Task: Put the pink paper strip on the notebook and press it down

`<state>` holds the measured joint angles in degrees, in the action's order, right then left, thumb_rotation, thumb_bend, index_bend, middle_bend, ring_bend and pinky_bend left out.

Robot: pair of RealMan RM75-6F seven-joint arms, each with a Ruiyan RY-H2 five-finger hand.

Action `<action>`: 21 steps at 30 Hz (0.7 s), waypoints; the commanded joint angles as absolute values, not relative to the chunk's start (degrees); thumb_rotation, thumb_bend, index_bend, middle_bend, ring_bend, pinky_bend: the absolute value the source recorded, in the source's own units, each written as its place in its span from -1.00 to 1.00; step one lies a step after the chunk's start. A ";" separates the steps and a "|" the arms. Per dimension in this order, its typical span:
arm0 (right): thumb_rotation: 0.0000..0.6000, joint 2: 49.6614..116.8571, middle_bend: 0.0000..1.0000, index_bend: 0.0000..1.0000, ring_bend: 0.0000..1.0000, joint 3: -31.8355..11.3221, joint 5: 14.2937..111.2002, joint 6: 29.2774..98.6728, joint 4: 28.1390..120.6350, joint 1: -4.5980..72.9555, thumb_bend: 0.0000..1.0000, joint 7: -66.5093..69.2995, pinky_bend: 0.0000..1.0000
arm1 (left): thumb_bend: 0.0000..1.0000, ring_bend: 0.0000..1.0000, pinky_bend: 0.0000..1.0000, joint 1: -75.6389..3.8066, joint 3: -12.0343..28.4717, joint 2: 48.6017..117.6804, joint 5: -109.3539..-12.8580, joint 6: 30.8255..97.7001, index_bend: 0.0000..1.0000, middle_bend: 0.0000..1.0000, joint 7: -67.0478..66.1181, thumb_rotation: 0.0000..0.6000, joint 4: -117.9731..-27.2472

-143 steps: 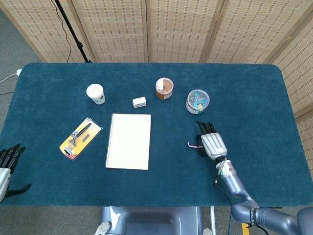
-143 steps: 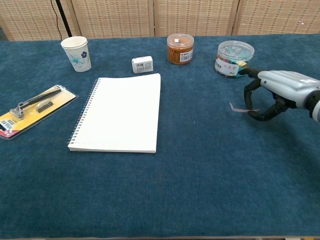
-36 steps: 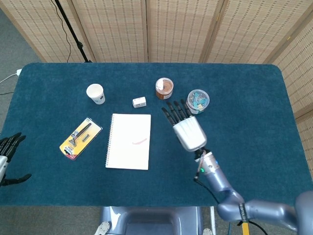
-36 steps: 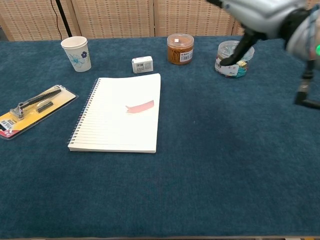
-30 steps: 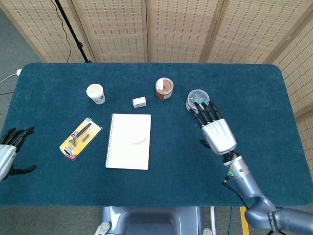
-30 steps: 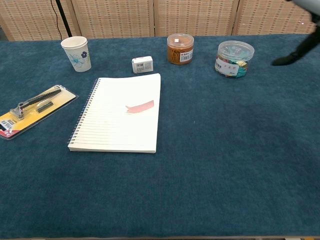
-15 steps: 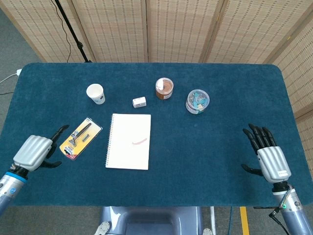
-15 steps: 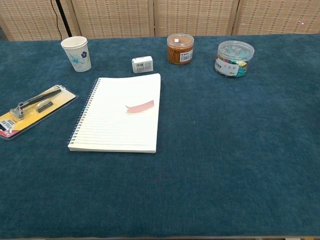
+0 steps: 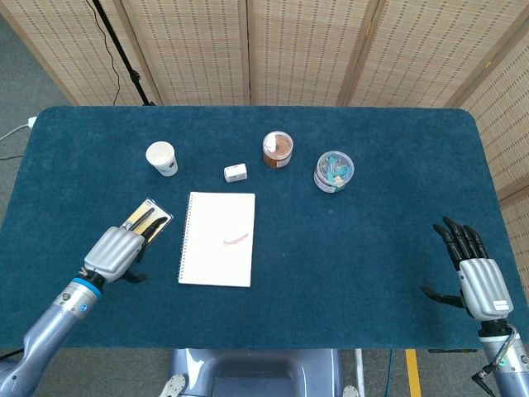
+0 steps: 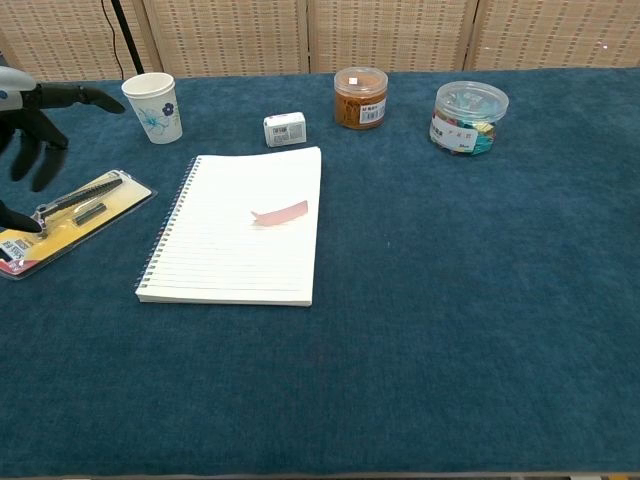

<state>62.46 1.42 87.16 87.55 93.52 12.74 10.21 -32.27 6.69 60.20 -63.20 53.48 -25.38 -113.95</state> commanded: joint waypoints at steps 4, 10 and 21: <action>1.00 62.27 -1.00 -0.99 -1.00 0.58 87.65 86.93 93.77 12.36 -1.00 10.90 -1.00 | -1.00 -1.00 -1.00 -37.10 7.38 64.40 -51.36 56.27 -0.93 -1.00 -33.85 1.00 -116.61; 1.00 62.08 -1.00 -0.99 -1.00 0.03 88.36 86.57 93.92 11.97 -1.00 11.74 -1.00 | -1.00 -1.00 -1.00 -42.17 8.85 67.58 -43.04 55.41 -0.79 -1.00 -36.06 1.00 -115.80; 1.00 61.22 -1.00 -0.99 -1.00 -1.18 88.10 85.64 93.76 11.31 -1.00 14.40 -1.00 | -1.00 -1.00 -1.00 -50.79 8.76 77.38 -32.41 59.22 -0.59 -1.00 -42.90 1.00 -111.14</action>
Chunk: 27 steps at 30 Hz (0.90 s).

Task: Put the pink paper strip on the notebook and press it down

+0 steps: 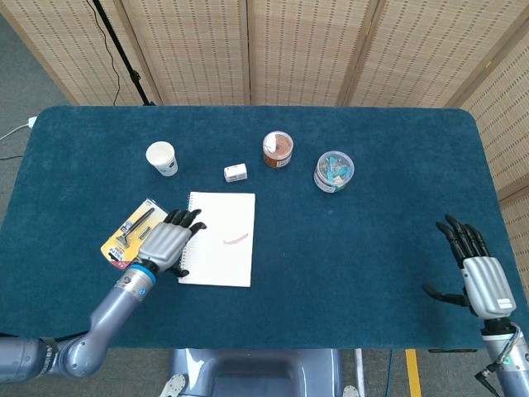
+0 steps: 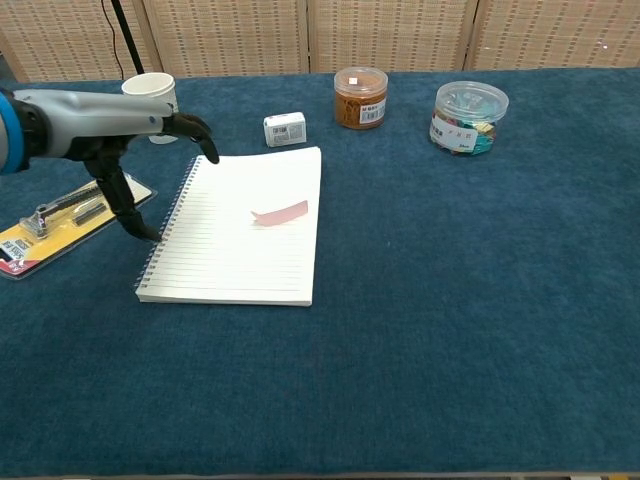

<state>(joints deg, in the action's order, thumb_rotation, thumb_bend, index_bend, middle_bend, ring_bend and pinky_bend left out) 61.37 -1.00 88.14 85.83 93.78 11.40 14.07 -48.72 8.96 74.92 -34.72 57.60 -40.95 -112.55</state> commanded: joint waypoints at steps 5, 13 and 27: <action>1.00 60.92 -1.00 -0.99 -1.00 -1.43 88.20 85.31 93.84 11.14 -1.00 15.26 -1.00 | -1.00 -1.00 -1.00 -52.63 8.51 80.00 -30.42 60.26 -0.59 -1.00 -44.25 1.00 -109.46; 1.00 60.10 -1.00 -0.99 -1.00 -1.90 88.70 85.51 94.31 10.55 -1.00 17.22 -1.00 | -1.00 -1.00 -1.00 -55.42 7.65 86.33 -29.10 62.72 -0.59 -1.00 -47.24 1.00 -103.90; 1.00 58.75 -1.00 -0.98 -1.00 -2.41 89.70 85.66 94.40 9.82 -1.00 21.29 -1.00 | -1.00 -1.00 -1.00 -59.45 7.96 91.21 -22.59 62.94 -0.59 -1.00 -50.86 1.00 -101.81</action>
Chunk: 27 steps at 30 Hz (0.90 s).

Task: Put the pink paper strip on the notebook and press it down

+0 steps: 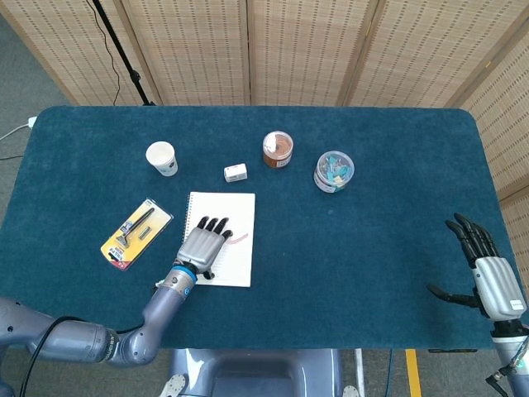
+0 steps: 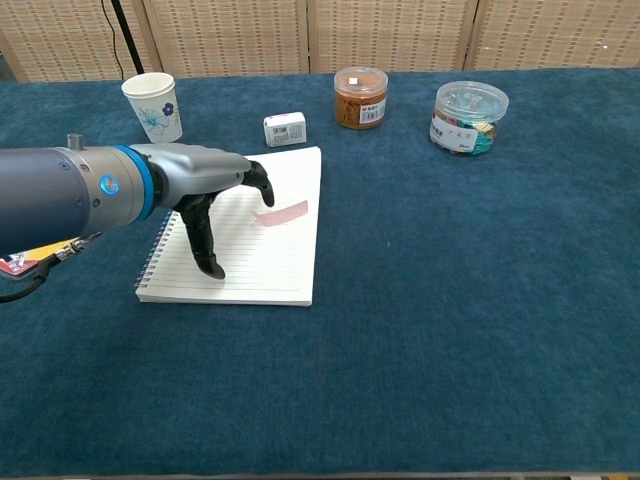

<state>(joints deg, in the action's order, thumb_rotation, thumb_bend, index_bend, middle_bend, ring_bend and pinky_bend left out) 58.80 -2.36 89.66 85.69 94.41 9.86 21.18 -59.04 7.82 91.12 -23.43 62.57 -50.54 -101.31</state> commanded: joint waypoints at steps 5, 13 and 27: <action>1.00 58.61 -1.00 -0.98 -1.00 -2.55 89.73 85.61 94.47 9.67 -1.00 21.74 -1.00 | -1.00 -1.00 -1.00 -60.02 8.04 90.98 -21.13 62.97 -0.59 -1.00 -51.16 1.00 -102.97; 1.00 58.57 -1.00 -0.98 -1.00 -2.74 89.84 85.16 94.63 9.57 -1.00 21.72 -1.00 | -1.00 -1.00 -1.00 -60.65 6.46 90.22 -19.90 64.89 -0.59 -1.00 -52.62 1.00 -106.78; 1.00 58.45 -1.00 -0.98 -1.00 -2.91 90.38 85.13 94.96 9.25 -1.00 21.64 -1.00 | -1.00 -1.00 -1.00 -60.46 4.92 88.87 -21.05 67.81 -0.59 -1.00 -52.76 1.00 -109.87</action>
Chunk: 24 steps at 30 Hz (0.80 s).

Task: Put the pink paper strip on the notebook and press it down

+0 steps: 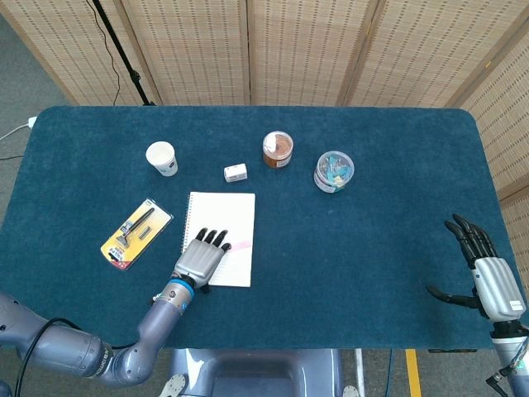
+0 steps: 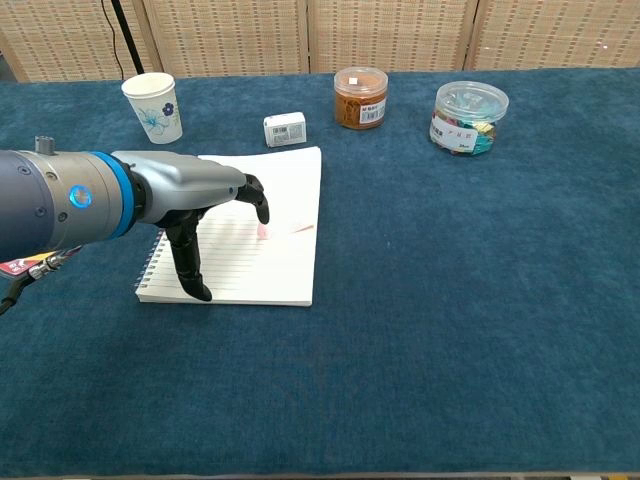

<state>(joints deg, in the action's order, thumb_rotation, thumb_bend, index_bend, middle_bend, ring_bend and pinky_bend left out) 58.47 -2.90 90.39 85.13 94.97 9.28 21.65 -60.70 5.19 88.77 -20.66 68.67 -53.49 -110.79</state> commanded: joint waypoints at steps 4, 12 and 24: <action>1.00 58.31 -1.00 -0.98 -1.00 -2.99 90.44 85.17 94.98 9.13 -1.00 21.86 -1.00 | -1.00 -1.00 -1.00 -60.47 4.59 89.18 -21.56 66.42 -0.59 -1.00 -52.08 1.00 -108.47; 1.00 58.16 -1.00 -0.98 -1.00 -3.18 90.39 85.09 94.87 9.03 -1.00 22.47 -1.00 | -1.00 -1.00 -1.00 -60.88 4.35 89.65 -21.22 66.63 -0.59 -1.00 -52.44 1.00 -108.39; 1.00 58.01 -1.00 -0.98 -1.00 -3.34 90.35 84.92 94.85 8.91 -1.00 23.14 -1.00 | -1.00 -1.00 -1.00 -61.30 4.14 90.18 -18.94 68.17 -0.59 -1.00 -53.86 1.00 -108.51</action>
